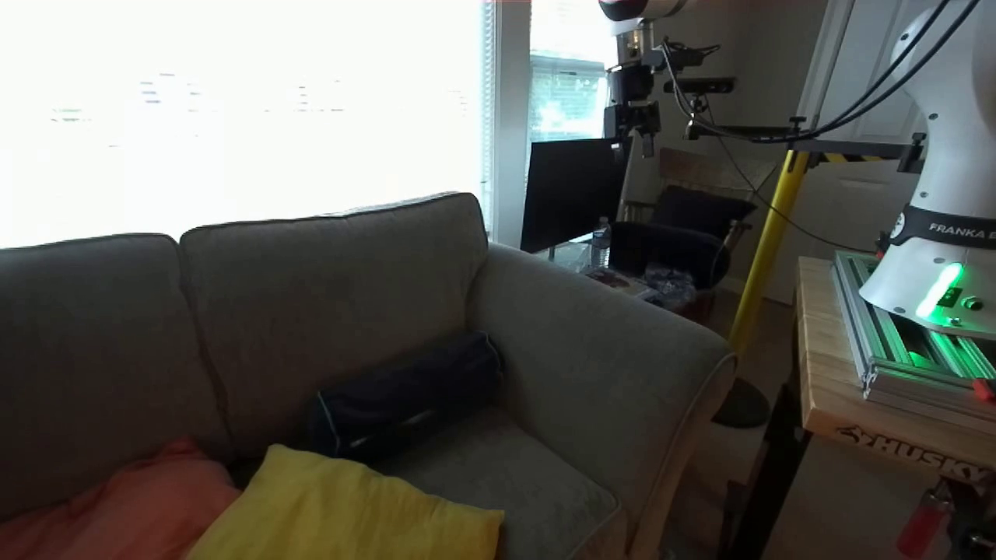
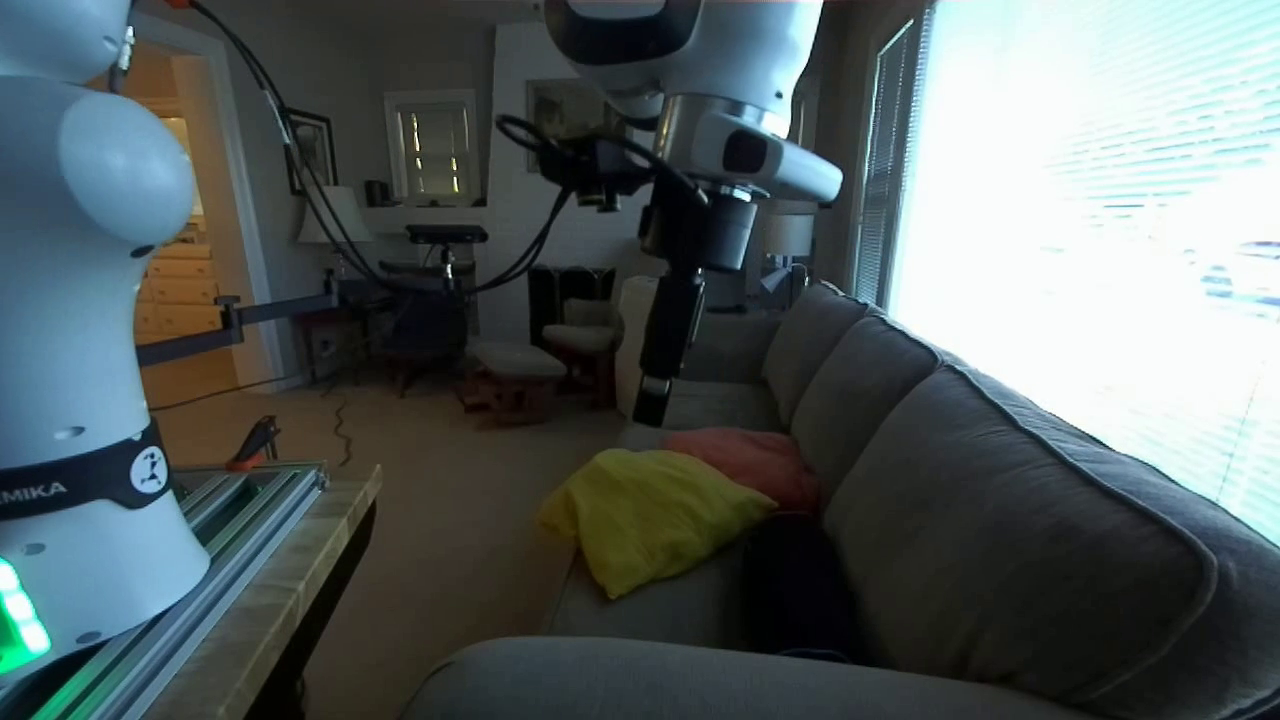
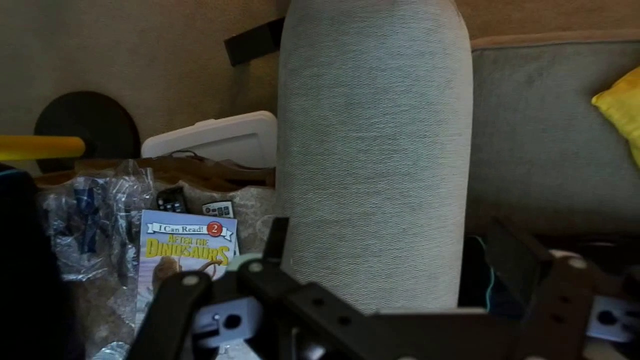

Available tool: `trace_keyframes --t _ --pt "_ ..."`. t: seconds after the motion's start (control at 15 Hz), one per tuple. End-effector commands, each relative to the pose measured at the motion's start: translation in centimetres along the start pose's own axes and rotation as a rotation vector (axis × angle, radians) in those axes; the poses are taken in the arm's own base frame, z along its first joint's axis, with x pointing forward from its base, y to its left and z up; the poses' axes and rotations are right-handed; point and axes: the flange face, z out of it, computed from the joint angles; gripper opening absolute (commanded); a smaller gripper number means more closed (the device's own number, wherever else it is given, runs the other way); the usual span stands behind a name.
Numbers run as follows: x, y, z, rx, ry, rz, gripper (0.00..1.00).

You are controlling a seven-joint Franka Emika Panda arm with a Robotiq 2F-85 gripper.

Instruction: Take the book off of the armrest and put it on the table

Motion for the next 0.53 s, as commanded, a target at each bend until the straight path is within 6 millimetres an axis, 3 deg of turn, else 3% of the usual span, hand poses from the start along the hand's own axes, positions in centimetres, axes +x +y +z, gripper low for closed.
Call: trace_keyframes --t 0.0,0.2,0.47 --pt "-0.6 -2.9 -1.8 0.068 -0.024 0.014 1.00" --pt "-0.9 -4.5 -2.4 0.101 -0.010 0.004 1.00" --pt "-0.5 -4.2 -1.7 0.031 0.013 -0.008 1.00"
